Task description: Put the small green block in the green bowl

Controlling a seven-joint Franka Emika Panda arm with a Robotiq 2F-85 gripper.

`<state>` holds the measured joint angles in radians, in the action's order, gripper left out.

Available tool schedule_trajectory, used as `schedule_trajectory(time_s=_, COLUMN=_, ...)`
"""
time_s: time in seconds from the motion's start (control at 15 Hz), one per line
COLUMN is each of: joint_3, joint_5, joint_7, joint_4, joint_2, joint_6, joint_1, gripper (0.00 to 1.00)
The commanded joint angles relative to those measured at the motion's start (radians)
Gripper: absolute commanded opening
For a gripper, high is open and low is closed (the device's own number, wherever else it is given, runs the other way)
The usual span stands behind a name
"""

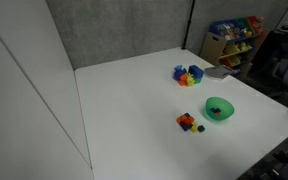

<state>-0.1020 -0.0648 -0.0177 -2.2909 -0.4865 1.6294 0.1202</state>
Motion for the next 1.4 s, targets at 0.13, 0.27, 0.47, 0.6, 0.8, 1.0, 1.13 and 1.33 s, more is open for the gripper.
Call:
schedule_trajectory(time_s=0.13, joint_3=-0.003, joint_5=-0.001, joint_7=0.001, joint_4=0.002, joint_2=0.001, joint_6=-0.002, joint_1=-0.003, gripper=1.00)
schedule_trajectory(time_s=0.27, joint_3=-0.009, joint_5=0.026, joint_7=-0.010, joint_4=-0.011, joint_2=0.006, joint_6=0.049, joint_1=-0.012, gripper=1.00)
schedule_trajectory(time_s=0.47, joint_3=-0.003, joint_5=0.037, joint_7=-0.006, joint_4=-0.025, joint_2=0.026, joint_6=0.117, joint_1=-0.018, gripper=1.00)
schedule_trajectory(time_s=0.6, joint_3=0.004, joint_5=0.033, joint_7=0.005, joint_4=-0.043, joint_2=0.042, joint_6=0.171, joint_1=-0.021, gripper=1.00)
schedule_trajectory(time_s=0.8, joint_3=0.009, joint_5=0.036, joint_7=0.010, joint_4=-0.078, joint_2=0.076, joint_6=0.252, joint_1=-0.029, gripper=1.00)
schedule_trajectory(time_s=1.0, joint_3=0.016, joint_5=0.042, joint_7=0.014, joint_4=-0.115, joint_2=0.119, joint_6=0.333, joint_1=-0.036, gripper=1.00)
schedule_trajectory(time_s=1.13, joint_3=0.020, joint_5=0.054, joint_7=0.015, joint_4=-0.146, joint_2=0.151, joint_6=0.394, joint_1=-0.044, gripper=1.00)
schedule_trajectory(time_s=1.33, joint_3=0.027, joint_5=0.075, joint_7=0.018, joint_4=-0.186, joint_2=0.208, joint_6=0.484, joint_1=-0.055, gripper=1.00)
